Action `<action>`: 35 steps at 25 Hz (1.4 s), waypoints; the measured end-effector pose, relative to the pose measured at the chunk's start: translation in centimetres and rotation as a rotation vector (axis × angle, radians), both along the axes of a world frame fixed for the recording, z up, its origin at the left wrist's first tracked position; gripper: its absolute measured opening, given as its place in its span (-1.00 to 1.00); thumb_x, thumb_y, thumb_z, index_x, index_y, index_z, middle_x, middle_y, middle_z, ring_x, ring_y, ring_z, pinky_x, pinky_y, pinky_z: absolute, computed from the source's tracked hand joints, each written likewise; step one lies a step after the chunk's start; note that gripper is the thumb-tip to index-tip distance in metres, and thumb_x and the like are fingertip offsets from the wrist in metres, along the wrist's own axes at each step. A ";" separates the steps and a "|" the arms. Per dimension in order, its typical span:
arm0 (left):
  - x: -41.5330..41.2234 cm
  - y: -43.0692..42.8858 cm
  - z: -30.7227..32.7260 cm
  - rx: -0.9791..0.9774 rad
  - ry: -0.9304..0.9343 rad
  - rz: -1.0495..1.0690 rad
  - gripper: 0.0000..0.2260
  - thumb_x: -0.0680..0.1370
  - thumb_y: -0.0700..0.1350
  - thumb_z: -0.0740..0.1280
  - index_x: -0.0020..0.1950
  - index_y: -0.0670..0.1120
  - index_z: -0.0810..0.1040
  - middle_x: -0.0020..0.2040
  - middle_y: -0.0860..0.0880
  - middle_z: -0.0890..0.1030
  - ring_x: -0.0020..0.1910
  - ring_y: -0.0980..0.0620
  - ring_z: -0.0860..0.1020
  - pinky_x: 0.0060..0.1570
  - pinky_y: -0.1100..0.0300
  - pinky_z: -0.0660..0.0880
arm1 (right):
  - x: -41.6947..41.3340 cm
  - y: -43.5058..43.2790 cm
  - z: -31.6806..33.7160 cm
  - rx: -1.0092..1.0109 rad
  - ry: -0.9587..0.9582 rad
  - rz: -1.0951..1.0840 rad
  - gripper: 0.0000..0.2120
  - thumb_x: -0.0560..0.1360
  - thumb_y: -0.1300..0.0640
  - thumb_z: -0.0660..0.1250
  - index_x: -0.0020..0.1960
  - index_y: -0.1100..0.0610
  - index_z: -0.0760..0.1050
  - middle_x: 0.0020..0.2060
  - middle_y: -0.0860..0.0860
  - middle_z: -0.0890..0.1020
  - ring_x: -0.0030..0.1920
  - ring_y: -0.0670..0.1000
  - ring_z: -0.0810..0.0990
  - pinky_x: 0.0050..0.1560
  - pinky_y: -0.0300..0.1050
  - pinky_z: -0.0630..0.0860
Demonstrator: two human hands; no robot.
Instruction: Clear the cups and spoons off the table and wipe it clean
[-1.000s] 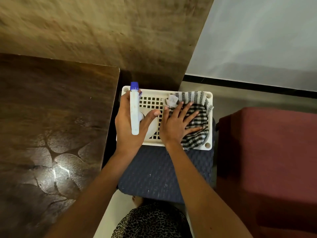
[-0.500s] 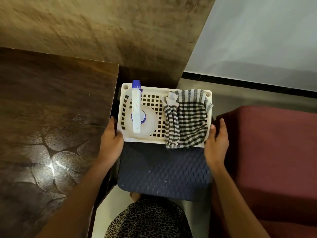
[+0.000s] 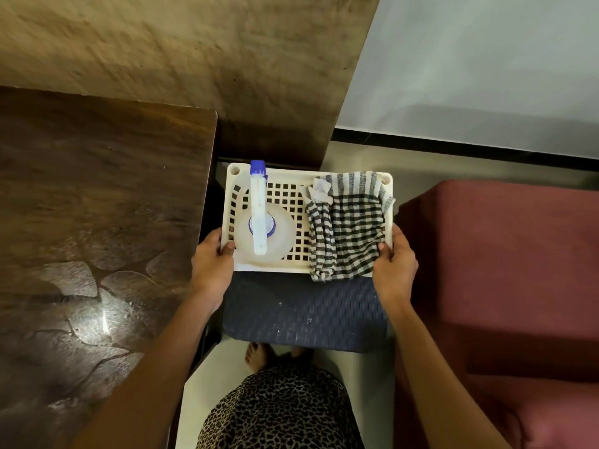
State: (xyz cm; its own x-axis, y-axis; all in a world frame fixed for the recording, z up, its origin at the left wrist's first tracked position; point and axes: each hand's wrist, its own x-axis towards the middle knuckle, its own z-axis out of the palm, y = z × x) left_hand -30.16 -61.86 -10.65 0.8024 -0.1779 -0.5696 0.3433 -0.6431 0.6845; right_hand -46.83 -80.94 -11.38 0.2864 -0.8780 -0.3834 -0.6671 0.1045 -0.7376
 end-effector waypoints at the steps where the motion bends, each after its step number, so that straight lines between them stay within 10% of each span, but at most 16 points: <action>1: -0.6 0.3 0.2 0.007 -0.006 -0.010 -0.73 0.58 -0.24 0.22 0.28 -0.11 0.47 0.18 -0.09 0.57 0.16 -0.05 0.52 0.20 -0.02 0.47 | -0.7 0.5 0.2 -0.012 0.000 0.002 -0.58 0.56 0.36 0.12 0.38 0.13 0.38 0.14 0.00 0.57 0.12 -0.07 0.52 0.21 -0.21 0.42; 25: -5.0 3.0 1.5 0.072 -0.064 -0.158 -0.69 0.60 -0.20 0.18 0.35 -0.13 0.38 0.25 -0.13 0.52 0.21 -0.10 0.49 0.17 0.05 0.43 | -5.8 4.8 0.5 0.006 0.042 -0.068 -0.57 0.57 0.33 0.13 0.43 0.17 0.29 0.21 0.07 0.54 0.16 0.01 0.50 0.22 -0.20 0.37; 35: -4.5 5.4 6.1 0.070 -0.267 -0.311 -0.59 0.58 -0.21 0.20 0.43 -0.11 0.25 0.32 -0.17 0.46 0.29 -0.16 0.44 0.25 -0.04 0.41 | -3.6 6.9 5.5 -0.228 0.018 0.113 -0.51 0.60 0.18 0.15 0.49 0.17 0.14 0.48 0.05 0.21 0.51 -0.02 0.01 0.49 -0.04 0.02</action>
